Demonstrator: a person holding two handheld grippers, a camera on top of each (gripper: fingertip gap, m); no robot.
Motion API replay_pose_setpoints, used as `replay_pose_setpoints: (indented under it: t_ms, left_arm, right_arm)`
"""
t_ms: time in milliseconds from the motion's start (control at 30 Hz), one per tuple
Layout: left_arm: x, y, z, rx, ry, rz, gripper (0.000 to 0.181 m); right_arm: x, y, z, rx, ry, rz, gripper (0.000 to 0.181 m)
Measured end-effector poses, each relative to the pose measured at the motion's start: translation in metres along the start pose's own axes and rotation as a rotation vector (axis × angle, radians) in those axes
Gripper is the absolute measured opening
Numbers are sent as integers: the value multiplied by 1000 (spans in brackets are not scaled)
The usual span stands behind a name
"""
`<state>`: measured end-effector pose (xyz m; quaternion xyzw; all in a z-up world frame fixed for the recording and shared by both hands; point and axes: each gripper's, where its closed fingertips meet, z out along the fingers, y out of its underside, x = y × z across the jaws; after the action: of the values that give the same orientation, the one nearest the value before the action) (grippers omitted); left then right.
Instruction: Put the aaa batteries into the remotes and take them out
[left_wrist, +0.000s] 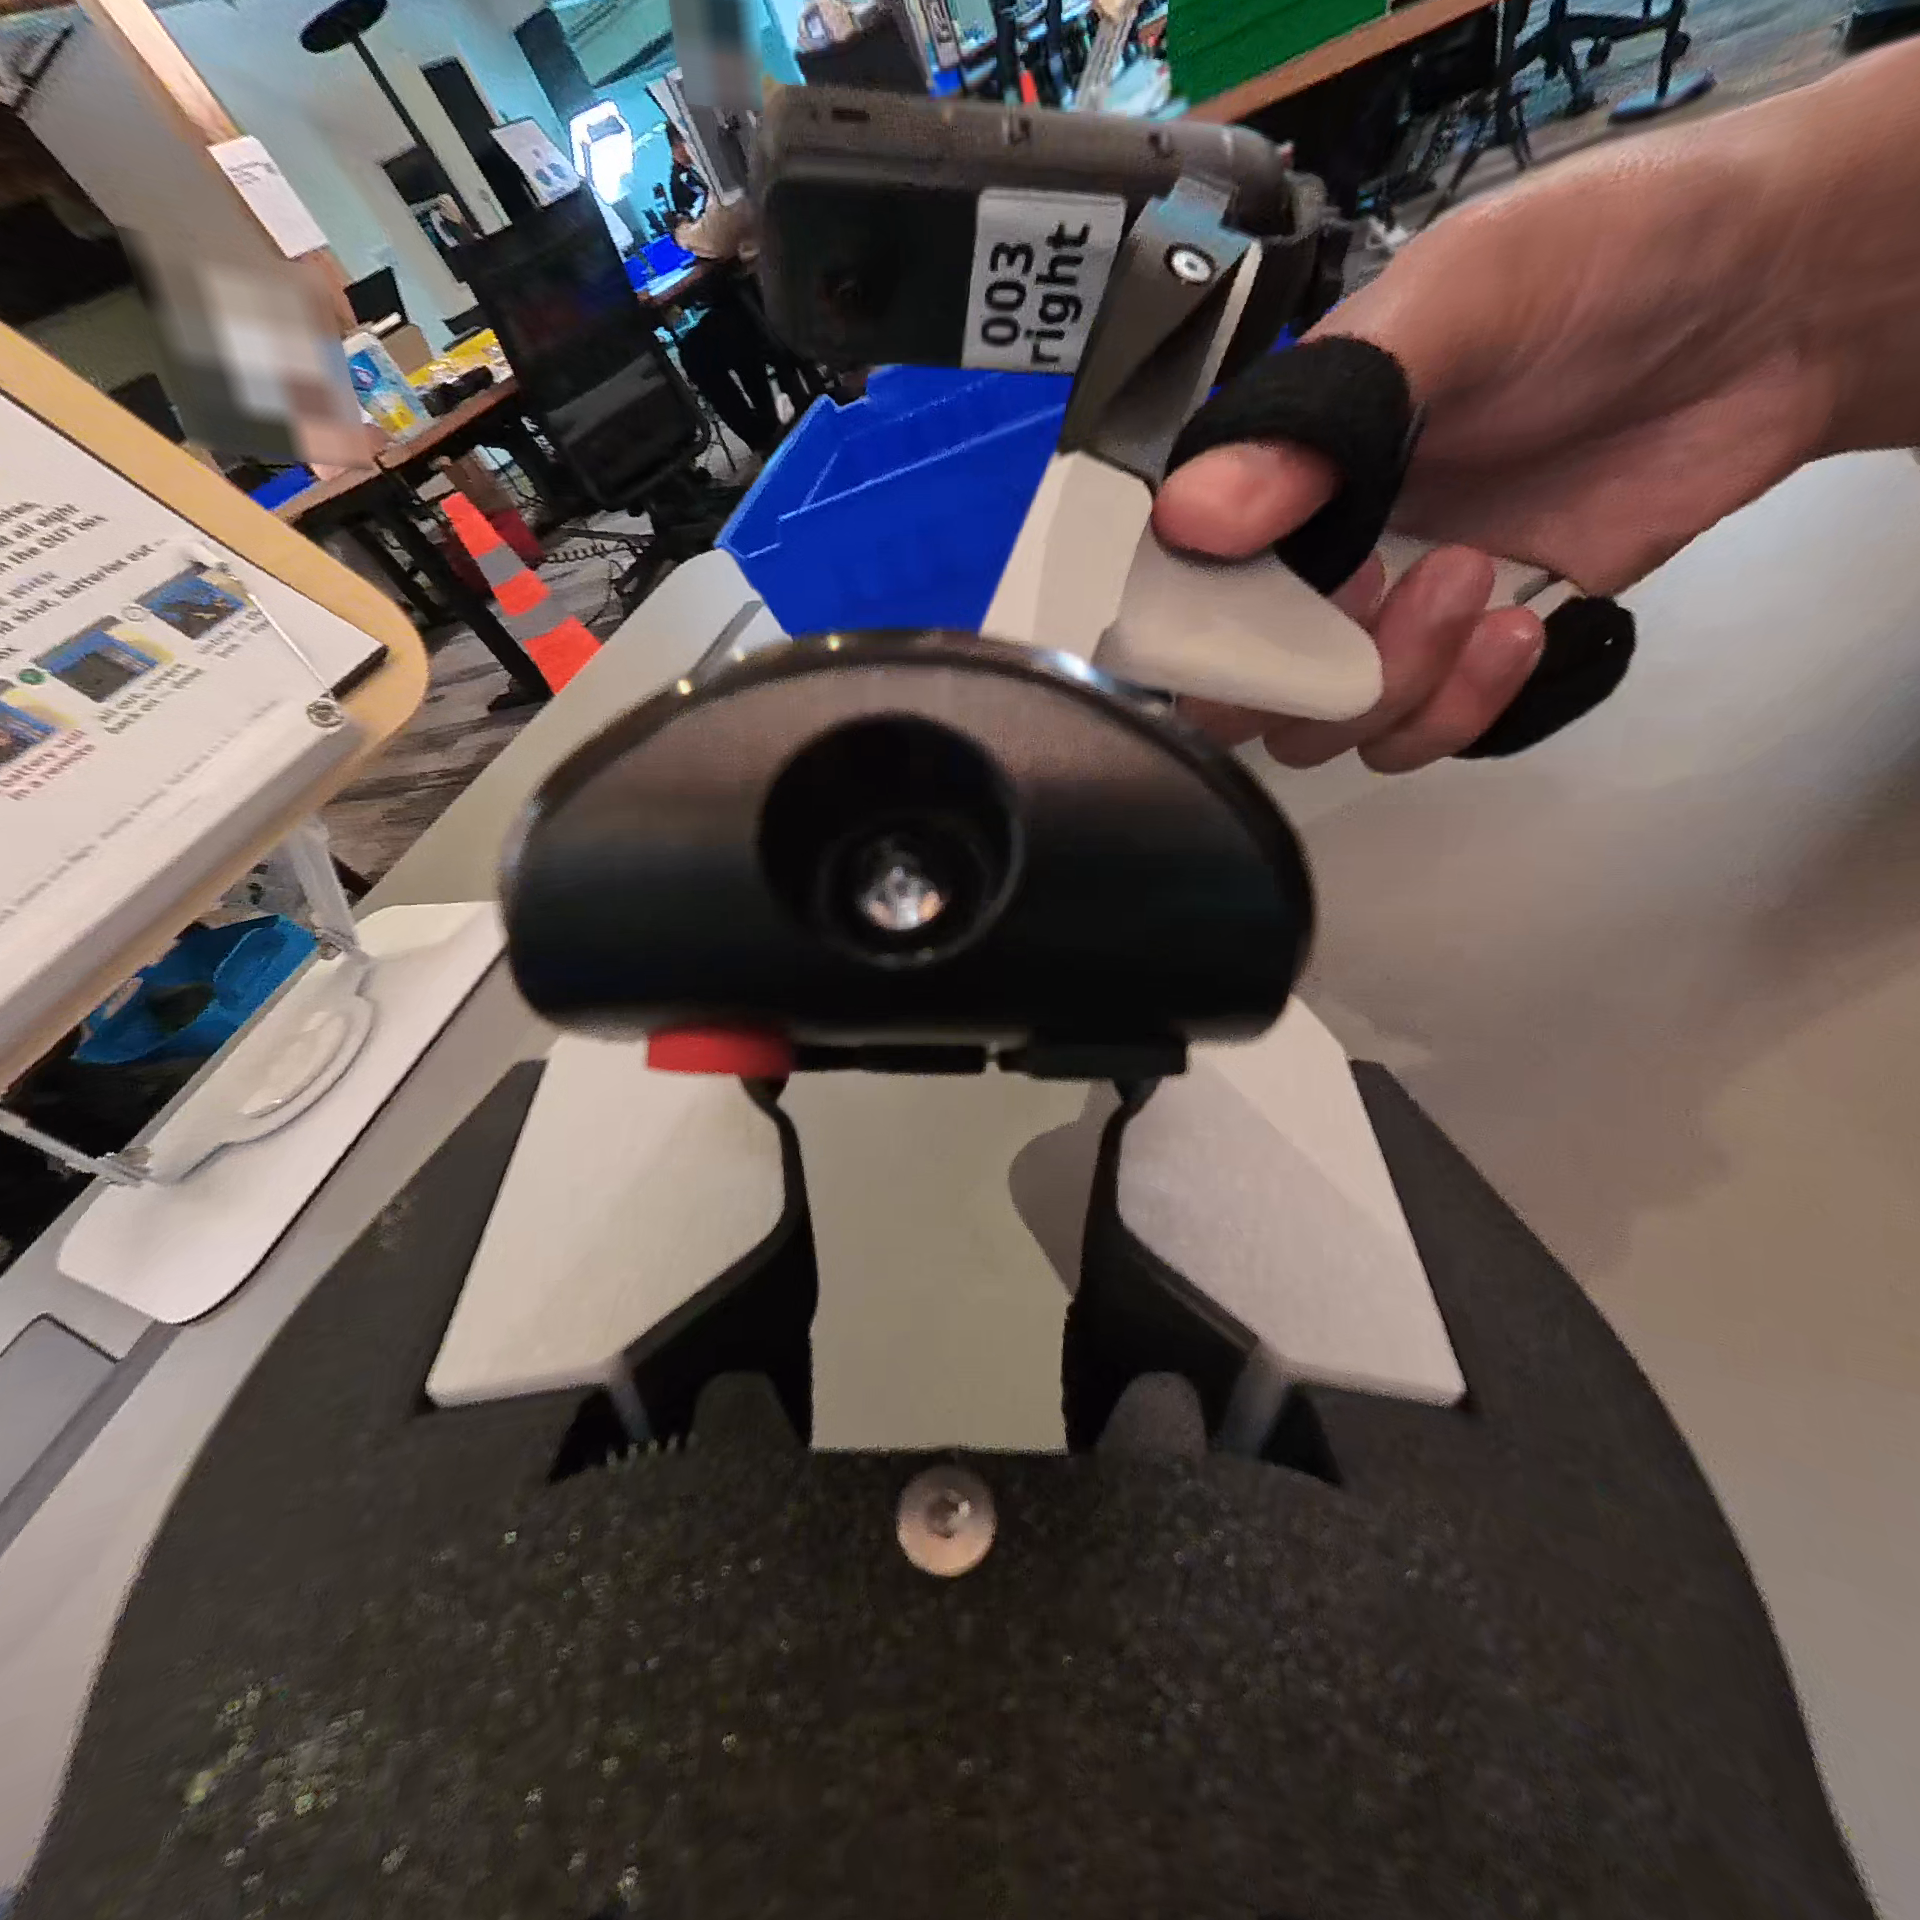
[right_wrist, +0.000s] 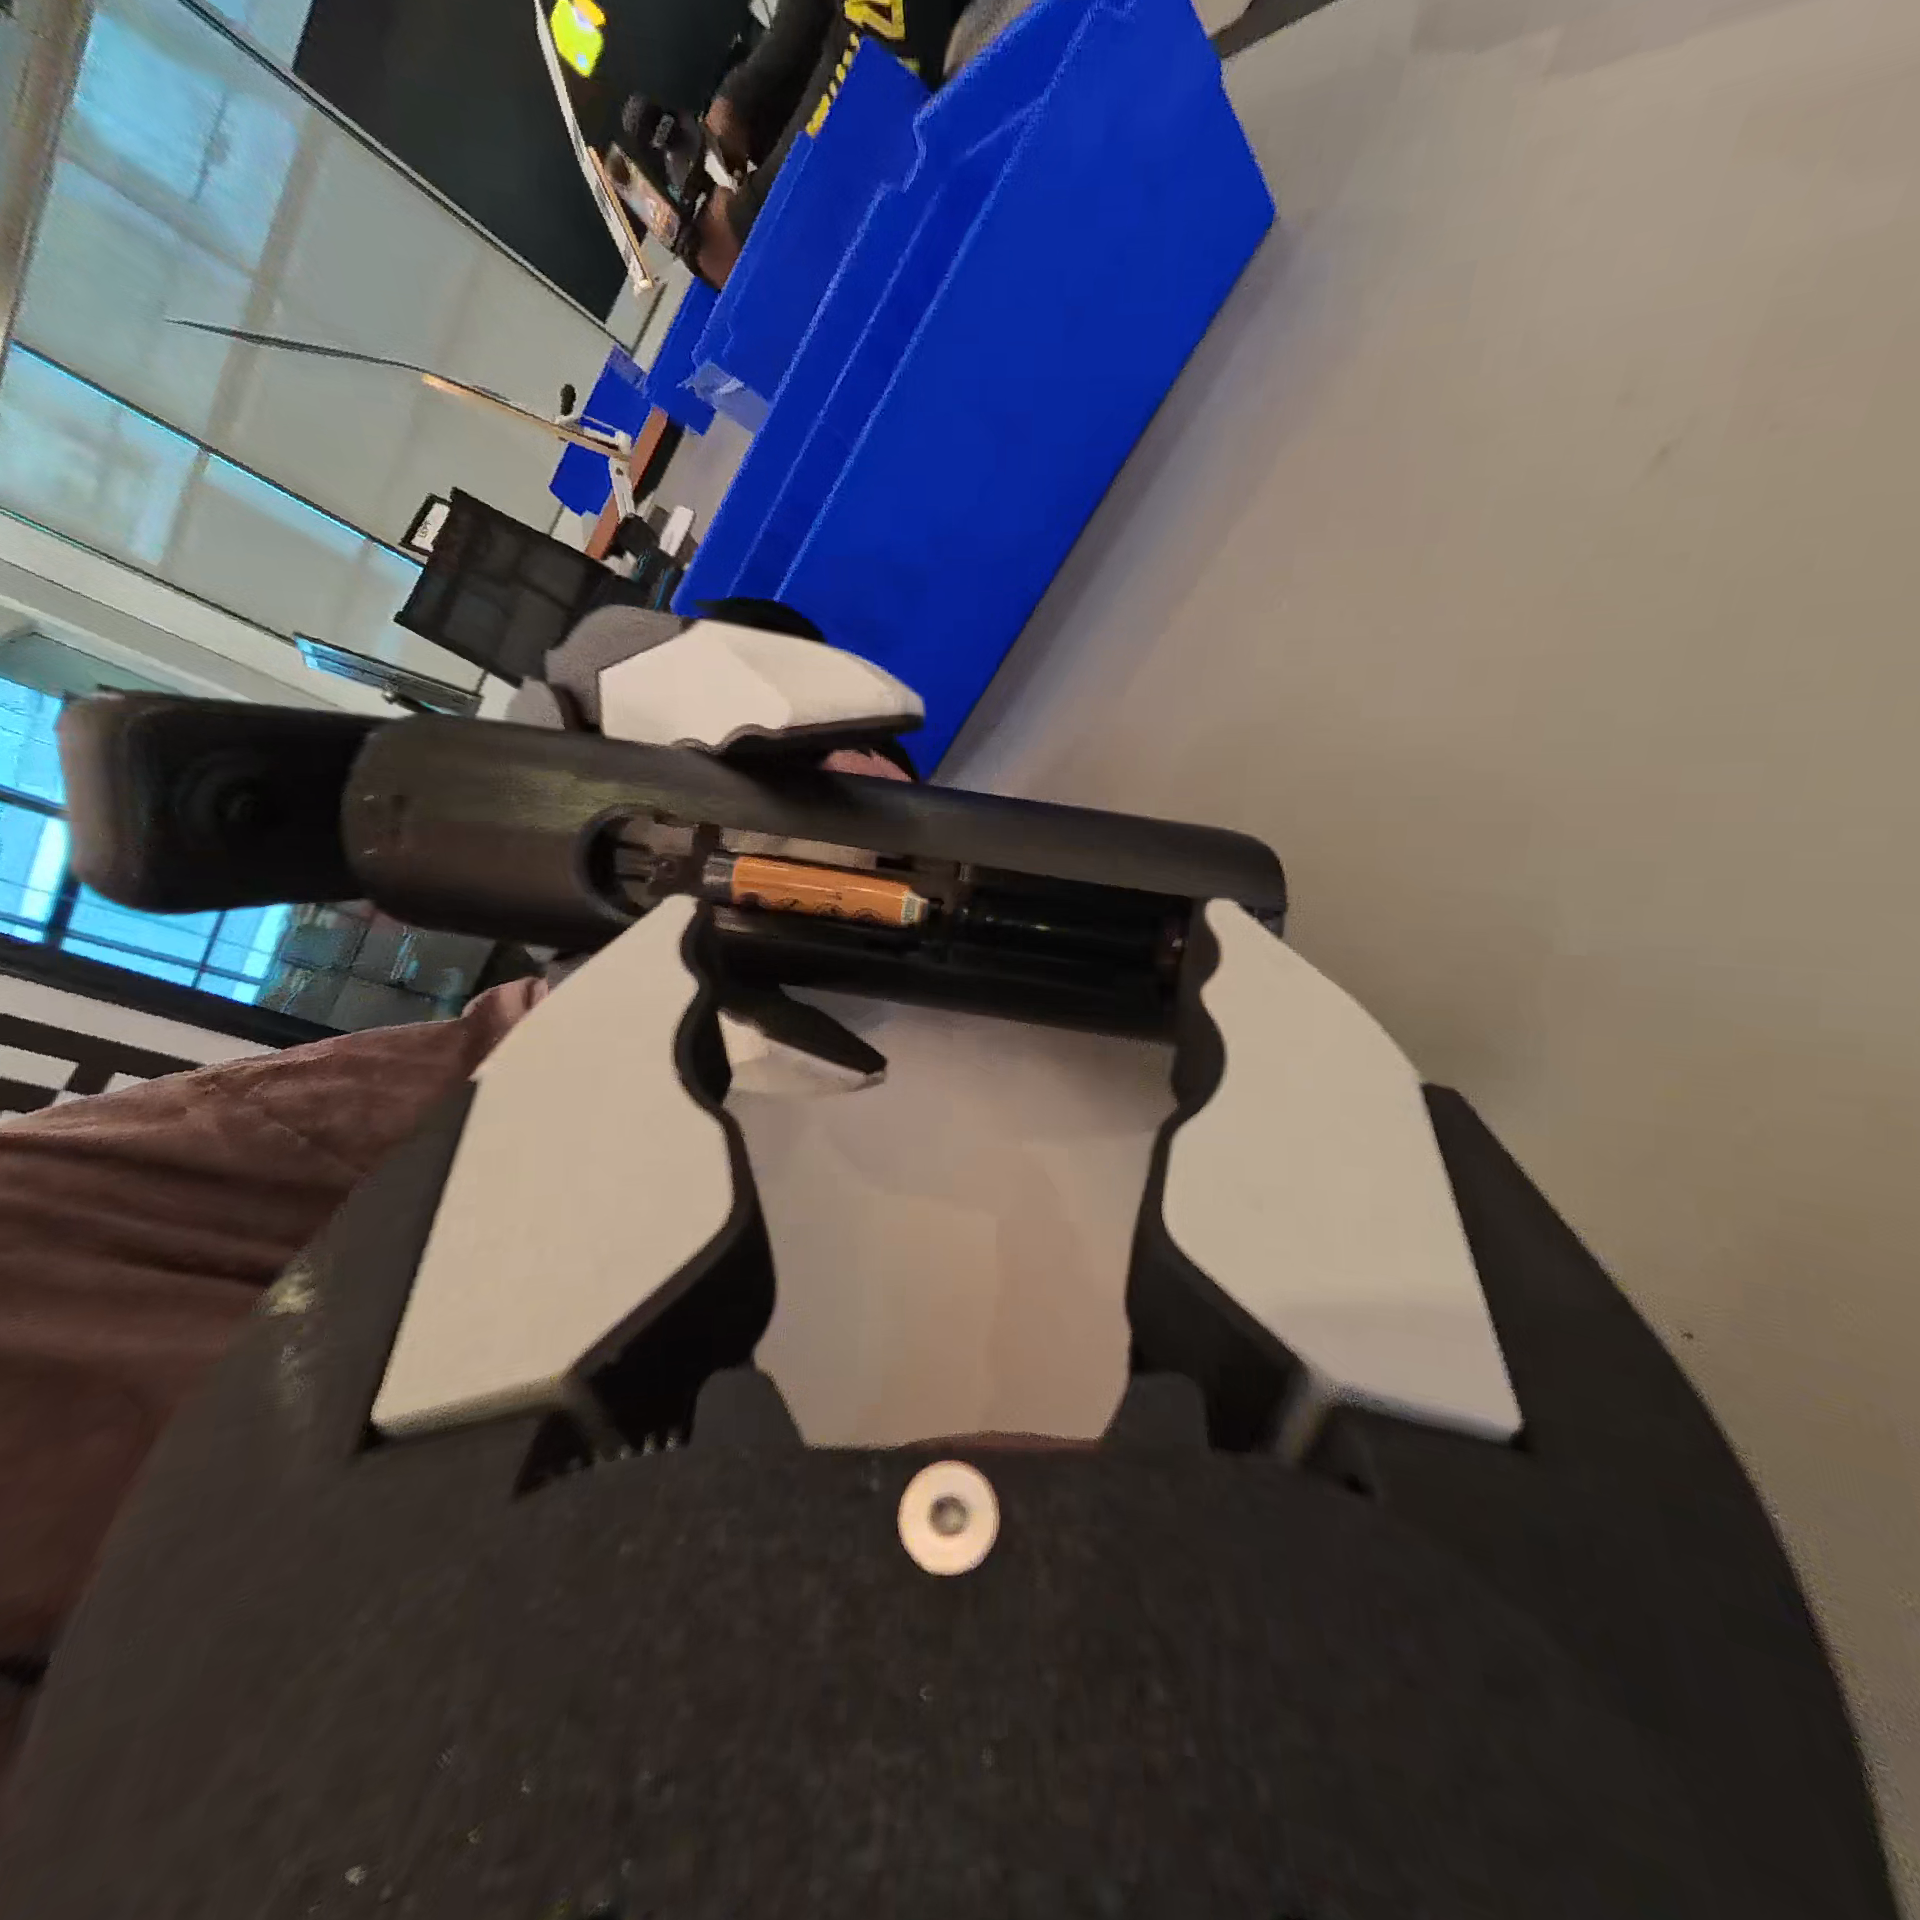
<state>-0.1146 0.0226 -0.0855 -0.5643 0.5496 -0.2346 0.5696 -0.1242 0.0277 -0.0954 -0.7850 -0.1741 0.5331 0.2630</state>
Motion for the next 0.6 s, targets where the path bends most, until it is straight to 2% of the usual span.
replay_pose_setpoints:
  t_ms: [133, 333, 467, 600]
  left_arm:
    - [2, 1, 1, -5, 1, 7, 61]
    - [1, 1, 1, 1, -8, 8, 61]
    - [2, 3, 4, -22, -25, 50, 61]
    - [3, 4, 4, -24, -21, 45, 61]
  right_arm:
    - [3, 7, 11, 3, -19, 12, 96]
    - [14, 3, 9, 33, 7, 15, 109]
    - [12, 12, 19, 11, -18, 61, 127]
    - [12, 13, 21, 28, -64, 110, 119]
